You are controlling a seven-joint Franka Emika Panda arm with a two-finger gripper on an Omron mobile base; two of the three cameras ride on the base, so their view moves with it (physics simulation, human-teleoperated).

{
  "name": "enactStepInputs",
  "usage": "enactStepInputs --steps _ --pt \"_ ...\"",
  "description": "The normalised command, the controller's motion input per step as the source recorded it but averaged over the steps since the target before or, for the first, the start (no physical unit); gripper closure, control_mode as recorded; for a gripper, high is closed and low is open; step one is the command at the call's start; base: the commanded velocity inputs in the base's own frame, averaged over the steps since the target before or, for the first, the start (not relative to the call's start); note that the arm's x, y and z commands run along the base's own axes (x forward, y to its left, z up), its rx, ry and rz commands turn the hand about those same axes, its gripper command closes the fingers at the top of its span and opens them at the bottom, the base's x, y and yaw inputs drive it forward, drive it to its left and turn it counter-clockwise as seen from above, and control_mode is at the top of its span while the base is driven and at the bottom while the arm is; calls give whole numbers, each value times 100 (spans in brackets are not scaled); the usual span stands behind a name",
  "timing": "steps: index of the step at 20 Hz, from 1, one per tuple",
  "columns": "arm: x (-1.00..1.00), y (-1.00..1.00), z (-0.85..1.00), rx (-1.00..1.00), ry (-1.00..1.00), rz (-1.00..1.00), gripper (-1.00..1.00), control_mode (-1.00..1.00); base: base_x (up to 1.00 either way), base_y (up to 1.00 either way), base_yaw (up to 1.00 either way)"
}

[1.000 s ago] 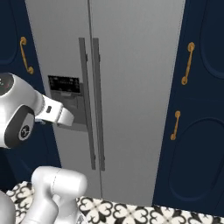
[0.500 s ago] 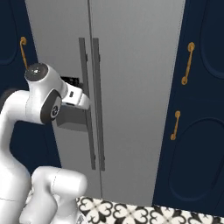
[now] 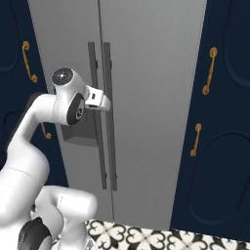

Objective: Take the strawberry from the fridge and place it on top of the pancake, located on the dining counter.

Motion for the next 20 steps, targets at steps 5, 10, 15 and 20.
enactStepInputs --steps 5,10,15,20 --pt "86 0 -26 0 -1 3 -100 -100 0 0 0" --pt "78 -11 -11 0 1 0 -100 -100 0 0 0" --pt "72 -1 -12 0 0 0 -100 -100 0 0 0" --pt "61 0 -22 -1 0 0 -100 -100 0 0 0"
